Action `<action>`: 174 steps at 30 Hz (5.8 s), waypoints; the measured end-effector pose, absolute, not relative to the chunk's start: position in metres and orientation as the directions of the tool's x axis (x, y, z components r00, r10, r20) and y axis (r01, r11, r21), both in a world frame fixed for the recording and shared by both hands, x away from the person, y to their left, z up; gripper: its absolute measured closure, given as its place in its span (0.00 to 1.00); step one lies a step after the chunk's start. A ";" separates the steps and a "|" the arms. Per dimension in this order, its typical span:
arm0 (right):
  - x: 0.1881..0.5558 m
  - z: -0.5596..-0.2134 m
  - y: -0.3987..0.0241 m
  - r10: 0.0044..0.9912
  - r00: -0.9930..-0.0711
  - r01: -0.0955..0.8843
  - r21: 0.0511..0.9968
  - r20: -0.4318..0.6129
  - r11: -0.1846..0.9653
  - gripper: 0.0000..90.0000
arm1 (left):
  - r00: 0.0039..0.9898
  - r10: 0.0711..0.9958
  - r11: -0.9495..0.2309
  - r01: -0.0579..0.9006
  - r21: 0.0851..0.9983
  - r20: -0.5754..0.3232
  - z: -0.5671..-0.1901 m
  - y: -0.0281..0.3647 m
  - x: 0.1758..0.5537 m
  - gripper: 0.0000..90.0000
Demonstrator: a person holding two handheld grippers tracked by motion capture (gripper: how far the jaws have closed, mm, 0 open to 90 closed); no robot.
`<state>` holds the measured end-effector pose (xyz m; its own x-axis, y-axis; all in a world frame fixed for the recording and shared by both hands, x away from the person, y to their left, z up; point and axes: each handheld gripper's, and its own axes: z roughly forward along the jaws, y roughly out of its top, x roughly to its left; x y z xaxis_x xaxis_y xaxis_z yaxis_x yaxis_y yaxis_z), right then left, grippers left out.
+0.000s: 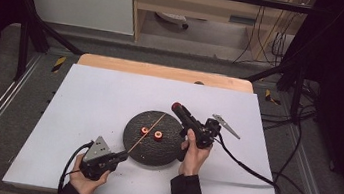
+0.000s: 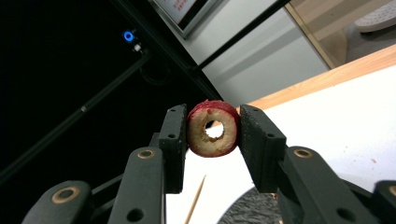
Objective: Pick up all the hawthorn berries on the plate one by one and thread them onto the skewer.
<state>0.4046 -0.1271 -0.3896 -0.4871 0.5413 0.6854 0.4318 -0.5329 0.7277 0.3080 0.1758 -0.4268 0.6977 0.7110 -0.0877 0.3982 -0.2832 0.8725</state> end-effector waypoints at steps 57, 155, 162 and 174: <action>0.391 -0.409 -0.124 0.479 -0.506 0.453 0.693 0.718 -0.560 0.71 | 0.681 0.720 -0.207 0.393 0.896 -0.132 -0.401 0.117 0.336 0.98; 0.429 -0.388 -0.089 0.694 -0.711 0.591 0.629 0.113 0.504 0.06 | 0.699 0.708 -0.331 0.448 0.831 -0.095 -0.435 0.238 0.321 0.98; 0.442 -0.384 -0.074 0.684 -0.724 0.592 0.588 0.087 0.551 0.07 | 0.692 0.716 -0.330 0.454 0.827 -0.094 -0.438 0.238 0.323 0.98; 0.461 -0.387 -0.050 0.663 -0.746 0.592 0.515 0.060 0.620 0.21 | 0.688 0.719 -0.329 0.459 0.825 -0.096 -0.438 0.239 0.324 0.98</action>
<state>0.4613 -0.0501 -0.3872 -0.7464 0.6628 0.0597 0.5918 0.6201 0.5151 0.3238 0.2394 -0.4385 0.6884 0.7189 -0.0962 0.4588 -0.3289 0.8254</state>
